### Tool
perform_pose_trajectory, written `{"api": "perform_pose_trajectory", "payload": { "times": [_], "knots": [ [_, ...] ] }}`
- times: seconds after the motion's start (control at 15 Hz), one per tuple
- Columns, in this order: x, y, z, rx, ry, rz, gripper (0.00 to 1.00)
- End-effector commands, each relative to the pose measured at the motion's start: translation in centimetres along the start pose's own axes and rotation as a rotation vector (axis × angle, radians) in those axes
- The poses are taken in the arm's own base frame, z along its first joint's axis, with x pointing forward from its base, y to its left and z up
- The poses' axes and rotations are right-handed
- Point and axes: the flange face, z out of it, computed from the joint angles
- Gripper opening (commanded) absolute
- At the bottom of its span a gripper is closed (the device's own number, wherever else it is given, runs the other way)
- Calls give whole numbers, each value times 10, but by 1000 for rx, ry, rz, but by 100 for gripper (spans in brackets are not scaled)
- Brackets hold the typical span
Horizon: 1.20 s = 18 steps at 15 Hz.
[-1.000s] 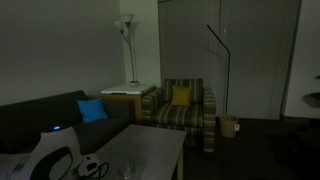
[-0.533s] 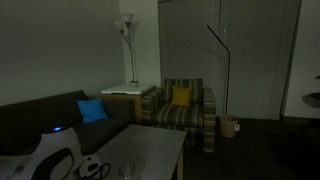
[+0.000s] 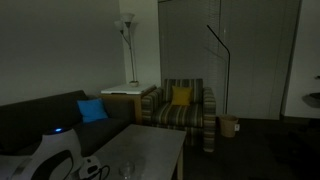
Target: Remove the blue mug from the white plate and put it on the table
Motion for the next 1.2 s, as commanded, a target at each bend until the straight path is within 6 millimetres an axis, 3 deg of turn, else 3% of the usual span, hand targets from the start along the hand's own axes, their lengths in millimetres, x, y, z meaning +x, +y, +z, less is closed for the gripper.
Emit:
{"api": "perform_pose_trajectory", "payload": {
  "times": [0.0, 0.13, 0.2, 0.73, 1.13],
  "knots": [
    [-4, 4, 3, 14, -4, -12, 18],
    [-4, 4, 3, 13, -5, -13, 11],
    [-4, 4, 3, 13, -6, -14, 3],
    [0, 2, 0, -6, 3, -38, 3],
    [0, -13, -23, -39, 43, -96, 3]
  ]
}}
